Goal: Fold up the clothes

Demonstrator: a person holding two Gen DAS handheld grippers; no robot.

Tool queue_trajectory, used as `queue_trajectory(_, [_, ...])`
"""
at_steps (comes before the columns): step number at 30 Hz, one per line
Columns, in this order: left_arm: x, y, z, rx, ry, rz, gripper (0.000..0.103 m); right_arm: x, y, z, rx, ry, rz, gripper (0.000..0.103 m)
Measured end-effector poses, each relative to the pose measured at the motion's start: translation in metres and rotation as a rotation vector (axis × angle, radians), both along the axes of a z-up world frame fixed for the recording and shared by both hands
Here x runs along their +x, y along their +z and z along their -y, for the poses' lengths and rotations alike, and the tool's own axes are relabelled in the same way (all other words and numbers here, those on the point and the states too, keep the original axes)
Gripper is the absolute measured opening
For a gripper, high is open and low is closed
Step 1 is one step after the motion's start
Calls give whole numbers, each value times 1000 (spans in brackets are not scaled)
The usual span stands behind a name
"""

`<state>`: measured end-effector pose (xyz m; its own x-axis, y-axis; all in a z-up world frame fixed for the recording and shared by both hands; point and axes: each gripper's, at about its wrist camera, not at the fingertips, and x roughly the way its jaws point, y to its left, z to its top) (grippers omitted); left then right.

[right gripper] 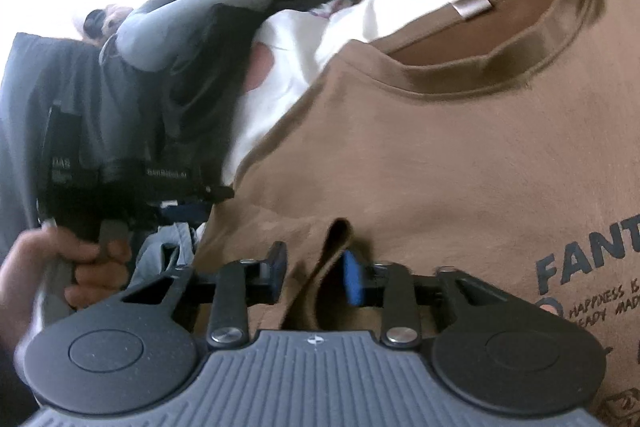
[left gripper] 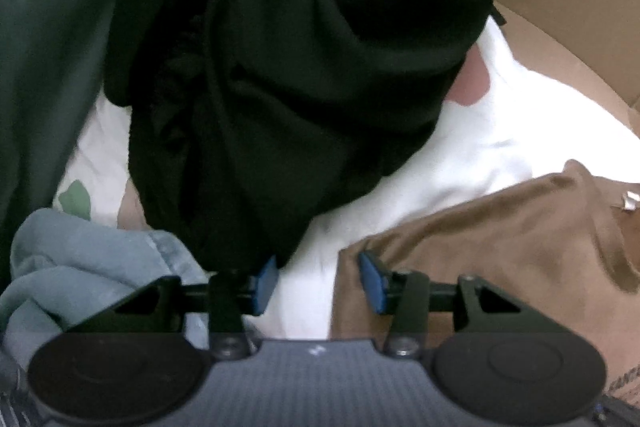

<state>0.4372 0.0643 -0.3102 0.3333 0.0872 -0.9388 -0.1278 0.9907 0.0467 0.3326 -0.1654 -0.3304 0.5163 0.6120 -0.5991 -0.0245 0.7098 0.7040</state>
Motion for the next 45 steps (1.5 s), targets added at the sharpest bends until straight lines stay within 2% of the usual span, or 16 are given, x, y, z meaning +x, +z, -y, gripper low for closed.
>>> queue_trajectory(1, [1,-2,1,5,5,-2,49,2,0,2,-2,3,-1,1])
queue_trajectory(7, [4,-7,7,39,12,2,52,9,8,18,-37,-38,19,0])
queue_trajectory(10, [4,-7,5,41,18,1,58,12,4,15,-79,-19,-27,3])
queue_trajectory(11, [4,-6,4,41,21,1,60,13,2,13,-89,-10,-54,12])
queue_trajectory(12, [1,-2,3,37,23,7,60,10,0,16,-58,-11,-60,24])
queue_trajectory(13, [-2,1,2,34,26,14,60,7,-1,19,-27,-12,-66,43])
queue_trajectory(14, [-5,5,1,31,26,22,60,1,0,24,4,-34,-55,51])
queue_trajectory(15, [-12,10,0,33,18,41,60,-4,2,29,15,-53,-52,52])
queue_trajectory(19, [-43,33,-6,11,-19,96,59,-27,-1,48,77,-94,-75,52])
queue_trajectory(28, [-111,79,-23,-20,-98,98,56,-68,5,57,137,-99,-77,52])
queue_trajectory(35, [-172,75,-46,-76,-194,81,57,-91,8,50,182,-77,-88,52])
queue_trajectory(40, [-203,48,-39,-69,-218,45,57,-107,4,36,175,-39,-90,51])
queue_trajectory(42, [-212,40,-36,-66,-226,40,57,-113,4,29,157,-31,-79,45])
queue_trajectory(45, [-219,33,-32,-82,-241,43,57,-117,3,23,159,-34,-68,43])
